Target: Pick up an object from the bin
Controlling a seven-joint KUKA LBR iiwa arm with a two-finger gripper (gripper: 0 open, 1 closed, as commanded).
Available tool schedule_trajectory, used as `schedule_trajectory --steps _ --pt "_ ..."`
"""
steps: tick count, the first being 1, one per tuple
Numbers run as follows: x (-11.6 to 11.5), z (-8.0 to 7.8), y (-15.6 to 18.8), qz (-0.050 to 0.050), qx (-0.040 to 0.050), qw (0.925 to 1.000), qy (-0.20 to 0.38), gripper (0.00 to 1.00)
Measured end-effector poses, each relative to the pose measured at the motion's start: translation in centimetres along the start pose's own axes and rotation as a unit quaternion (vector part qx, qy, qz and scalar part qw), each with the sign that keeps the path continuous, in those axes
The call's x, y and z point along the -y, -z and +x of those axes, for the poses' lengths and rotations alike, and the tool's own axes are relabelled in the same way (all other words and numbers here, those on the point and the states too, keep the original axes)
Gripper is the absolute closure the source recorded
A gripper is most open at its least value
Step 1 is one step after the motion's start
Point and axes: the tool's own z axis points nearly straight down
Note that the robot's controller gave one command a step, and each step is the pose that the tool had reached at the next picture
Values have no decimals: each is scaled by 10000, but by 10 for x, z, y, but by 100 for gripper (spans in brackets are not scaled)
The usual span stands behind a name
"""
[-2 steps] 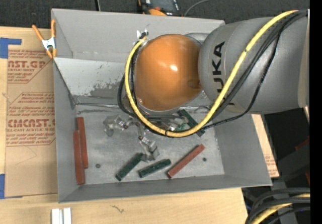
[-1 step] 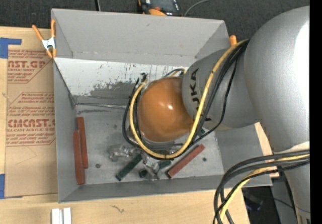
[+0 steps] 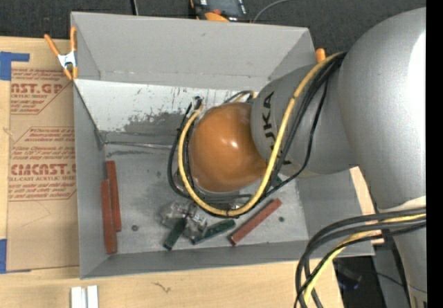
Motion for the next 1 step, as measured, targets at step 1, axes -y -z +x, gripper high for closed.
schedule_trajectory --steps 1 --pt "21 -1 120 20 7 9999 -130 100"
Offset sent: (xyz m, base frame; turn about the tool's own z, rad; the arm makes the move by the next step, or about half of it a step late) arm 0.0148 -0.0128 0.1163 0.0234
